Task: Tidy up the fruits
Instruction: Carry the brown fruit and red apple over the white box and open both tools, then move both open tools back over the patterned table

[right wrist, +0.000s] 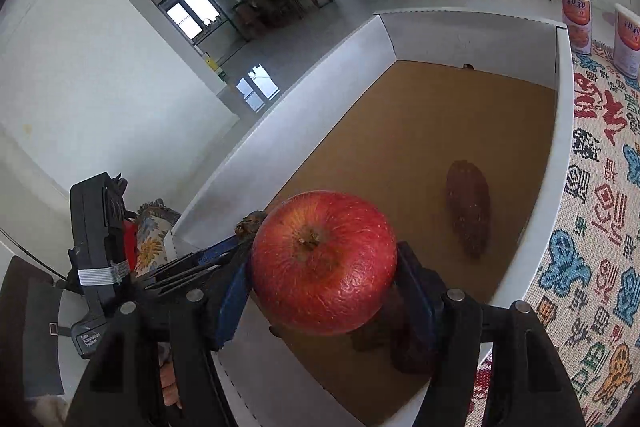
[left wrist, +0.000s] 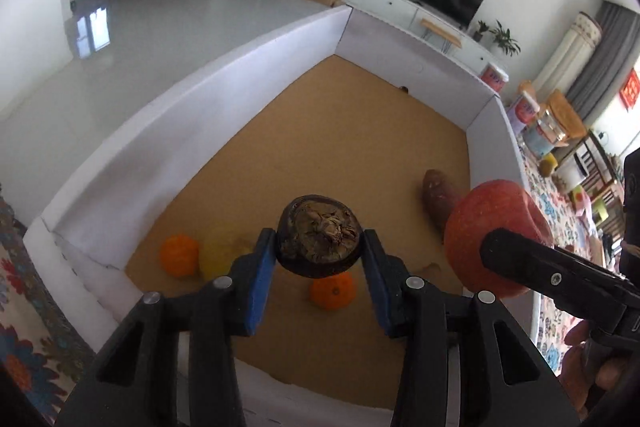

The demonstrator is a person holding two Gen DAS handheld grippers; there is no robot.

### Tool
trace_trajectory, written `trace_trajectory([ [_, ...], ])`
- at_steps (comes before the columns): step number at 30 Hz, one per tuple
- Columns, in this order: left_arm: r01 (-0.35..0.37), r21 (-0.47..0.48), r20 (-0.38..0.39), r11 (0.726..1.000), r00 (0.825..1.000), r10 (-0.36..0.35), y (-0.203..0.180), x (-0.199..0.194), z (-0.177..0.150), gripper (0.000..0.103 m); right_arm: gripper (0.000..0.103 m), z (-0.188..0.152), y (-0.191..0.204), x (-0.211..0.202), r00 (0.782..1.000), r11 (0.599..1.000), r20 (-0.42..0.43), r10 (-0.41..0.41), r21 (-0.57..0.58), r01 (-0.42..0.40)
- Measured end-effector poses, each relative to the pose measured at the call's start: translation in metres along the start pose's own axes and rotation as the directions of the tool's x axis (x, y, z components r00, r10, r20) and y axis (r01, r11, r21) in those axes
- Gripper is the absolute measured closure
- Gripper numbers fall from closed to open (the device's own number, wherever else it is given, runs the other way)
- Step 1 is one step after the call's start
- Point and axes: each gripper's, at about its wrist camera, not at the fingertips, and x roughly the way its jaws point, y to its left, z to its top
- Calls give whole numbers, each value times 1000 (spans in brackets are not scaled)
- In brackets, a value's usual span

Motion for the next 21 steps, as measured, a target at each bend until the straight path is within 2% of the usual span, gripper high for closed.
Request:
trace_trajectory([
  [3,-17,19,3,1000,1000,17,-5,3,-2,44,33,4,0,14,1000,1000,4,-25,6,25],
  [5,-48,31,33,998,998,47,-10,-2,-3,23,31,6,-9,1,995,1000,94,-28,12,27],
  [6,-60,34,53,998,997,58,-15,-4,-4,19,28,7,-14,-12,990,1000,141,-28,7,27],
  [7,-60,37,73,998,996,57,-21,-8,-5,15,22,7,-19,-26,982,999,183,-43,5,43],
  [10,-12,63,107,998,994,5,-44,-15,-5,15,4,-3,-44,-72,954,995,284,-99,18,98],
  [12,20,100,117,995,993,-32,-66,-18,-6,15,0,-16,-68,-104,929,986,331,-168,38,165],
  [15,84,181,131,980,985,-109,-111,-26,-12,14,0,-49,-119,-145,876,940,346,-337,75,333],
  [17,138,240,119,961,978,-170,-145,-30,-23,8,0,-80,-161,-166,818,874,317,-480,95,476],
  [19,209,309,63,928,969,-239,-185,-26,-40,6,0,-115,-212,-183,747,782,239,-621,124,610],
  [21,283,383,-55,879,957,-284,-230,-9,-61,6,0,-147,-257,-203,688,705,154,-709,173,688],
])
